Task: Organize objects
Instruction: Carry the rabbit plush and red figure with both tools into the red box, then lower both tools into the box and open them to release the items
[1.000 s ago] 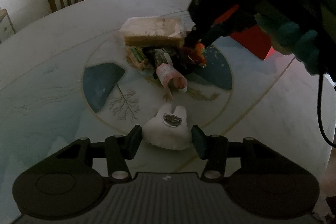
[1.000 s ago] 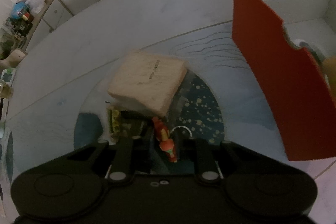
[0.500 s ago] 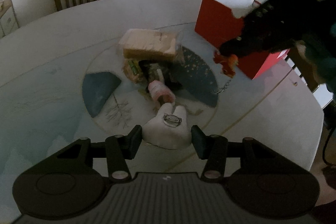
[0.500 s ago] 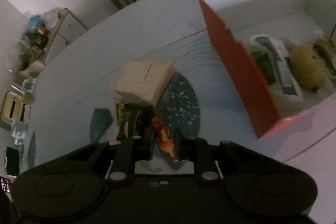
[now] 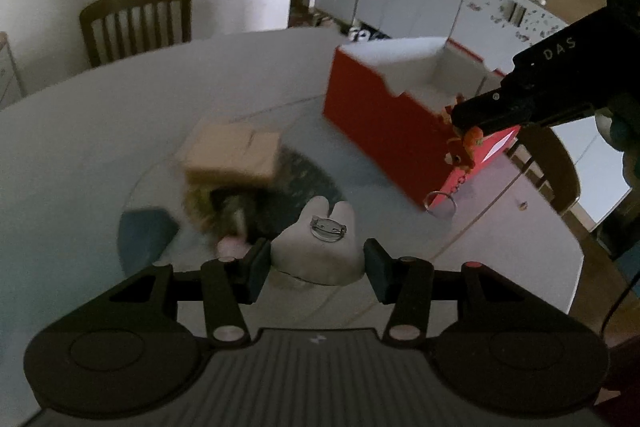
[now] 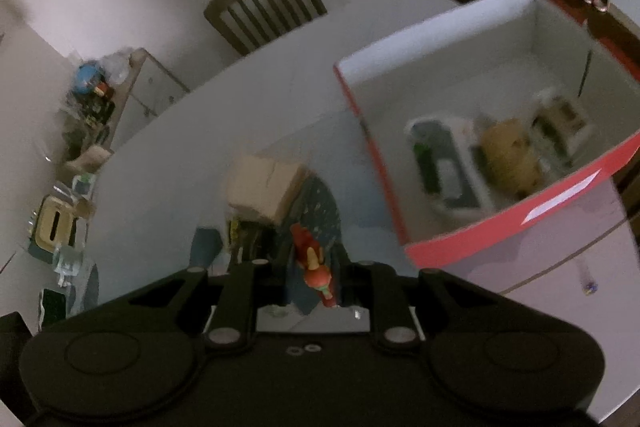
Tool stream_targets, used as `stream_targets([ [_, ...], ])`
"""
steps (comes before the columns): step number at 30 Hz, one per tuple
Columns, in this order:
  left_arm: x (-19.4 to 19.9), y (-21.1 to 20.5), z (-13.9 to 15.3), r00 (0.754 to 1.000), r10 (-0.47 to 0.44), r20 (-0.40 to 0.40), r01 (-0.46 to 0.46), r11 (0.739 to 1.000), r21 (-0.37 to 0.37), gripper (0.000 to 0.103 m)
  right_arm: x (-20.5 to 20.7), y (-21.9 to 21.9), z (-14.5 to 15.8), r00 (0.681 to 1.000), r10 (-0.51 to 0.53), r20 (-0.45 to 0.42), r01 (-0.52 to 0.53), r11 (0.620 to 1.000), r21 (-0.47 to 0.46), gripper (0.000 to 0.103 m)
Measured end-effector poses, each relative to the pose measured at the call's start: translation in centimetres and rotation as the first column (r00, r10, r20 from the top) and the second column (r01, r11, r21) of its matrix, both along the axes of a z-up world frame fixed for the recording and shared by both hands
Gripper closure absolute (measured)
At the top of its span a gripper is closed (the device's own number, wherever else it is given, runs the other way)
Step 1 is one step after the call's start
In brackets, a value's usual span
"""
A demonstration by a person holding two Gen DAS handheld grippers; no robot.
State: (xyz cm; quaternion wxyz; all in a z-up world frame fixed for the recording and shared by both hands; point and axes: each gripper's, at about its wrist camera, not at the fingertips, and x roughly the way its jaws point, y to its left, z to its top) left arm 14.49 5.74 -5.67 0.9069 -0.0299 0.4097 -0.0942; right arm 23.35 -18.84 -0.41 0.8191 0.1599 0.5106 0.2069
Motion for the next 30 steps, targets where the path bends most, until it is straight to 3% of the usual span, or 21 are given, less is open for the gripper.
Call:
stream_targets([
  [14,5.8,-6.9,3.6,0.995,-0.056,0.082,0.052,0.998,0.041,0.053,4.6,-8.1,4.3,0.992,-0.056,0.111,0.057,0.998,-0.001,0.085],
  [22,10.6,-11.2,4.8,0.991,-0.093,0.100,0.086,0.994,0.070,0.053,8.2,-12.1,3.7,0.987,-0.099,0.125,0.101,0.995,-0.013,0.085],
  [30,16.0,-15.6,4.2,0.989,-0.126,0.080,0.117,0.986,0.116,0.053,10.5,-14.9,1.2,0.990,-0.108,0.091,0.112,0.993,-0.038,0.085],
])
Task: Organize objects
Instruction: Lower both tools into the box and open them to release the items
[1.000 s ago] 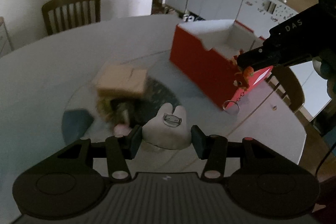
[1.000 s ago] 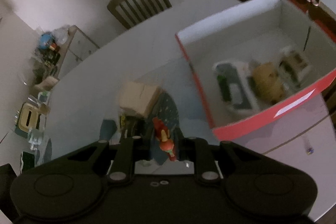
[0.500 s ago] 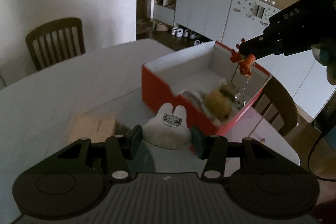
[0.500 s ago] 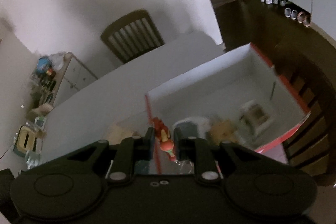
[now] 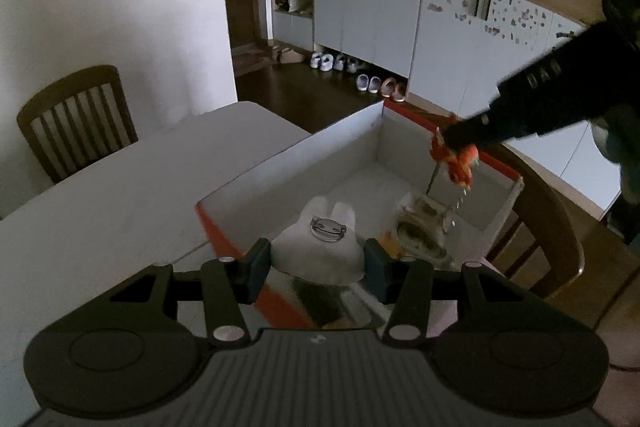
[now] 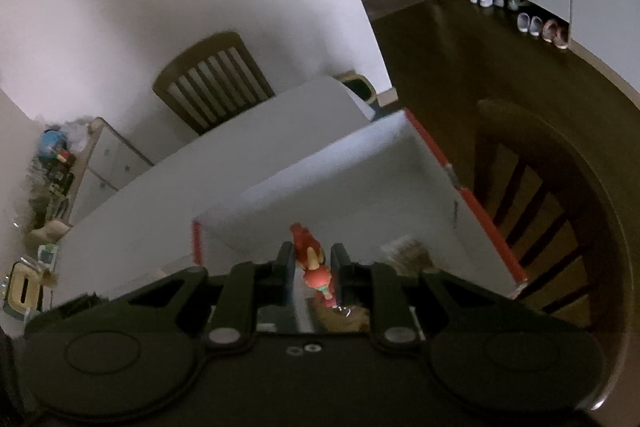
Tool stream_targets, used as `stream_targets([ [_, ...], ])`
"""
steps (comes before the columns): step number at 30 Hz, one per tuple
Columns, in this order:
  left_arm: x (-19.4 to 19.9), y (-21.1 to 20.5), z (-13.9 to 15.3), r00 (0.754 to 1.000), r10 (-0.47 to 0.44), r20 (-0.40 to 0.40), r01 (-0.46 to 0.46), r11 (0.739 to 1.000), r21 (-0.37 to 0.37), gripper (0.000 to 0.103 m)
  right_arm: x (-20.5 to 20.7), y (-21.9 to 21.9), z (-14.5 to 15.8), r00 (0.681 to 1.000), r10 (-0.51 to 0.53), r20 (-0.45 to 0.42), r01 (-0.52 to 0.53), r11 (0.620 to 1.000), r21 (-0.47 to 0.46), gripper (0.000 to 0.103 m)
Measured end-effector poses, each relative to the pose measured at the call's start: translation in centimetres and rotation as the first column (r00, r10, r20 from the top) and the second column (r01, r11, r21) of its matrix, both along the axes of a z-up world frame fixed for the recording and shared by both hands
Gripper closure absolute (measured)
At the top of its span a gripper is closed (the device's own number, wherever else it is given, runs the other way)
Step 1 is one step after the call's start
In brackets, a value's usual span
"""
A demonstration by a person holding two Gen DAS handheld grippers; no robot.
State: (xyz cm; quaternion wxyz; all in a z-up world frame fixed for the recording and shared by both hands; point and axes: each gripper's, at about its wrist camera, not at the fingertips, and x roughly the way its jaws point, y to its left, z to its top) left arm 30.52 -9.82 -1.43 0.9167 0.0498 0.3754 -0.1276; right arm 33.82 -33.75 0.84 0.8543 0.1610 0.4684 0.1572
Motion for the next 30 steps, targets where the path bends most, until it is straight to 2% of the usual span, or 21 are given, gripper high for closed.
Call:
stream_targets([
  [8,5.6,-2.7,-2.5,0.997,0.006,-0.080,-0.004,1.000,0.026,0.053,1.2,-1.3,-3.2,0.997,0.011,-0.080,-0.013,1.000,-0.020,0.085],
  [16,9.7,-4.5,-5.0,0.989,0.028,-0.142,-0.015,0.996,0.091,0.053,1.5,0.1,-5.5,0.992,0.080,-0.093,-0.088,0.992,-0.094,0.085],
  [22,11.5,-5.7,-7.1,0.980,0.042,-0.196,-0.014,0.990,0.140,0.053,1.1,1.9,-6.9,0.984,0.135,-0.112,-0.151,0.977,-0.153,0.085],
  [30,12.7,-5.9,-8.9,0.951,0.062,-0.303,-0.022,0.991,0.131,0.053,1.2,2.3,-7.7,0.978,0.168,-0.124,-0.189,0.965,-0.182,0.085],
])
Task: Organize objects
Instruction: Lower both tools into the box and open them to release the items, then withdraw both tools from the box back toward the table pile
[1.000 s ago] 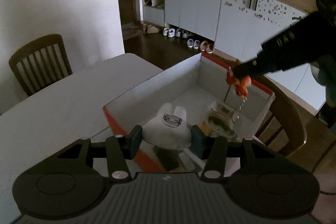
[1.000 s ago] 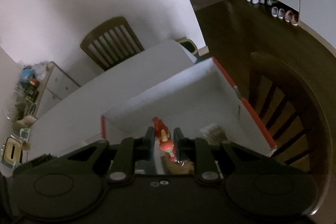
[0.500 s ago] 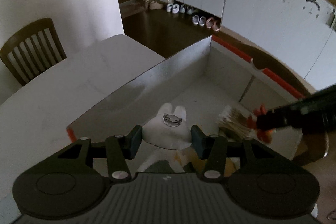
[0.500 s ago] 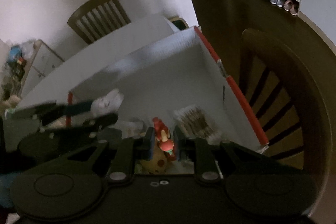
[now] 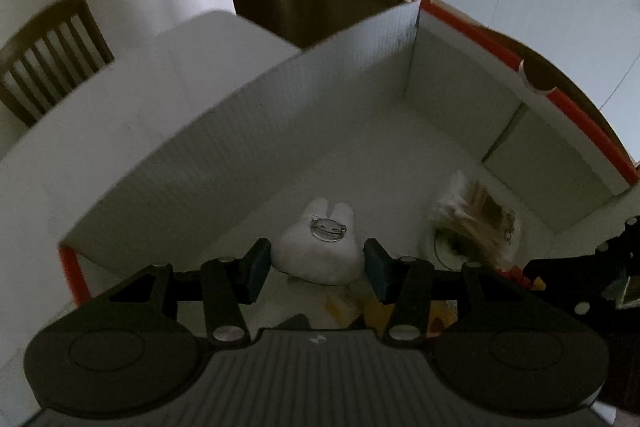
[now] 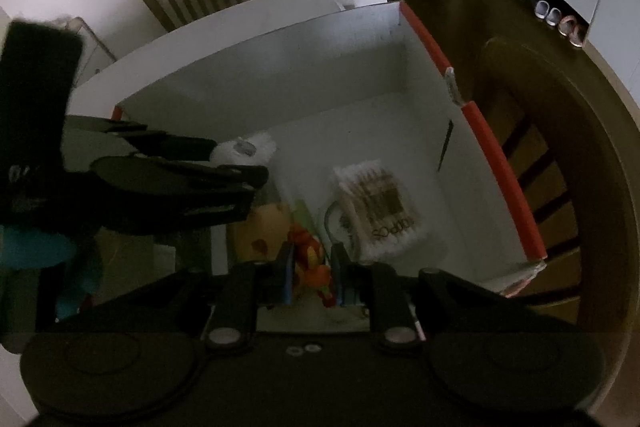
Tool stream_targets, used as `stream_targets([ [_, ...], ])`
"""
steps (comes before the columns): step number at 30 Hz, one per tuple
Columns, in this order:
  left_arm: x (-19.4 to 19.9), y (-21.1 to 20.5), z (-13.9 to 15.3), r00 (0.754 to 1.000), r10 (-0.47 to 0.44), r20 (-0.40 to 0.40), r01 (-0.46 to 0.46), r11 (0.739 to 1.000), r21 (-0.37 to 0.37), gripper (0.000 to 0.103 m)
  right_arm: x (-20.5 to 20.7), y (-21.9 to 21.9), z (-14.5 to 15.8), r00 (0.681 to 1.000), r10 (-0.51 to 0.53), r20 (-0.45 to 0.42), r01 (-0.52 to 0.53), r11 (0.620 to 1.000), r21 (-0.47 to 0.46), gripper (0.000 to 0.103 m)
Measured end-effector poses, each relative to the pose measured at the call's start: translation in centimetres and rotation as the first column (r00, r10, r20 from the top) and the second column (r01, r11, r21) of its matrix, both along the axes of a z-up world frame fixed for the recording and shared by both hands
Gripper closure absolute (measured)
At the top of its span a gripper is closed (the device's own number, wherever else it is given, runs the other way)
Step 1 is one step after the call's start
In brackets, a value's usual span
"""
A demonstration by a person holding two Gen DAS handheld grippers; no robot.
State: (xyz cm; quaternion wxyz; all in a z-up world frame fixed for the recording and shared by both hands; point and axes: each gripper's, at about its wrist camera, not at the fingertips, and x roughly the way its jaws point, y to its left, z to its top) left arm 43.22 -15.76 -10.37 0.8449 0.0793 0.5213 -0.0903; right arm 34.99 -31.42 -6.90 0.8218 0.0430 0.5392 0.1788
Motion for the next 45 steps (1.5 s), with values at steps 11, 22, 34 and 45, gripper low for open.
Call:
stream_targets([
  [11,0.3,-0.2,-1.1,0.998,-0.015,-0.067,0.017,0.999,0.034,0.051,0.1,-0.2,-0.3,1.000,0.029,-0.001,-0.029,0.999,-0.017,0.085],
  [22,-1.1,0.4,0.2,1.000,0.011,-0.021,-0.011,1.000,-0.011,0.034,-0.2,-0.6,0.2,0.998,0.060,0.027,-0.060,0.998,-0.005,0.084],
  [34,-4.6,1.9,4.2,0.995,0.027,0.098,-0.016,0.994,-0.109,0.034,-1.0,-0.6,2.3,0.991,0.108,0.085,-0.110,0.994,0.014,0.080],
  [45,-10.0,3.8,8.1,0.976,0.083,0.204,-0.045,0.982,-0.186,0.034,-2.5,-1.0,4.0,0.983,0.128,0.133,-0.134,0.990,0.037,0.079],
])
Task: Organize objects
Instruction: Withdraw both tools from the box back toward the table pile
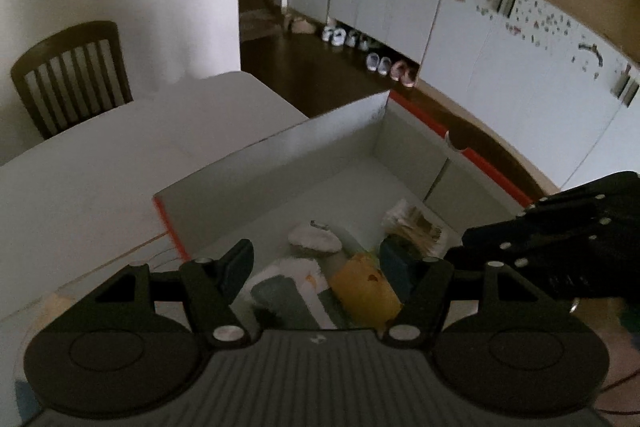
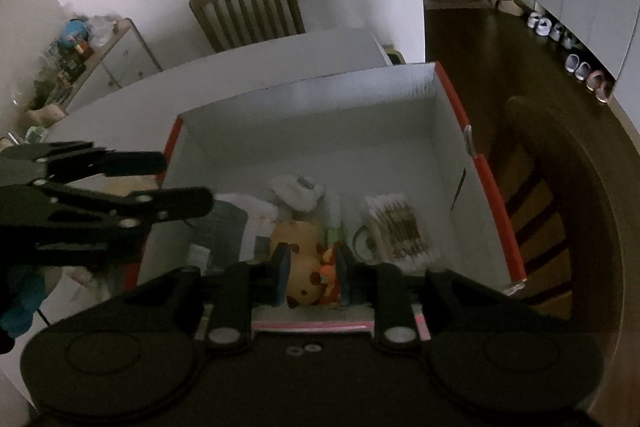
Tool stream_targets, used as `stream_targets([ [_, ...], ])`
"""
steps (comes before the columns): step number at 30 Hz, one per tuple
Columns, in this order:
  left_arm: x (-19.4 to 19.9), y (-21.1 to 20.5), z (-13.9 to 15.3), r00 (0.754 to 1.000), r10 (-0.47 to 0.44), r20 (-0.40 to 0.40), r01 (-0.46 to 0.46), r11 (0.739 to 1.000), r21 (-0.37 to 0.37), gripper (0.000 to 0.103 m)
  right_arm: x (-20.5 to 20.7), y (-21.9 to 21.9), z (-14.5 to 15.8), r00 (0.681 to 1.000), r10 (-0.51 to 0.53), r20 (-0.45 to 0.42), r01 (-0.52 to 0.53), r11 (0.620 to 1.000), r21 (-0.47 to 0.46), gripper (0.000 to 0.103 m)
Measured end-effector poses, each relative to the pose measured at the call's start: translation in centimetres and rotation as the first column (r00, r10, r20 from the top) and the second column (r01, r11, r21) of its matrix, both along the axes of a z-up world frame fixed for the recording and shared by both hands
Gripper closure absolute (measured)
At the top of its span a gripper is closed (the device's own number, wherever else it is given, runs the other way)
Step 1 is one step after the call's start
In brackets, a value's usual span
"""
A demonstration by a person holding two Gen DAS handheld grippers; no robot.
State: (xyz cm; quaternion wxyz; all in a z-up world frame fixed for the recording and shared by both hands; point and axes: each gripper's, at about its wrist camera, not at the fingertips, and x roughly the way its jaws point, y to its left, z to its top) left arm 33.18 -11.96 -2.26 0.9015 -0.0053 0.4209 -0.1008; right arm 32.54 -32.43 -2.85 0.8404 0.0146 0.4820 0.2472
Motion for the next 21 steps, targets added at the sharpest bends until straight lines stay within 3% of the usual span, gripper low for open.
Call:
stream_targets([
  [13,-6.9,4.7,0.9,0.996,0.082,0.037,-0.080,0.995,-0.063,0.032,-2.4,2.6,1.3,0.998,0.021,0.056,-0.021,1.000,0.004,0.077],
  [15,-7.9,5.5,0.8,0.996,0.087,0.037,-0.084,0.994,-0.075,0.027,-2.9,3.1,1.5,0.998,0.015,0.058,-0.016,1.000,0.014,0.075],
  [19,-9.9,7.6,0.5,0.995,0.098,0.036,-0.095,0.992,-0.083,0.026,-3.9,4.1,1.8,0.997,0.005,0.078,-0.006,1.000,0.013,0.071],
  [21,-10.7,8.8,0.4,0.994,0.103,0.034,-0.099,0.991,-0.086,0.026,-4.4,4.6,1.8,0.997,-0.002,0.077,0.001,1.000,0.014,0.064],
])
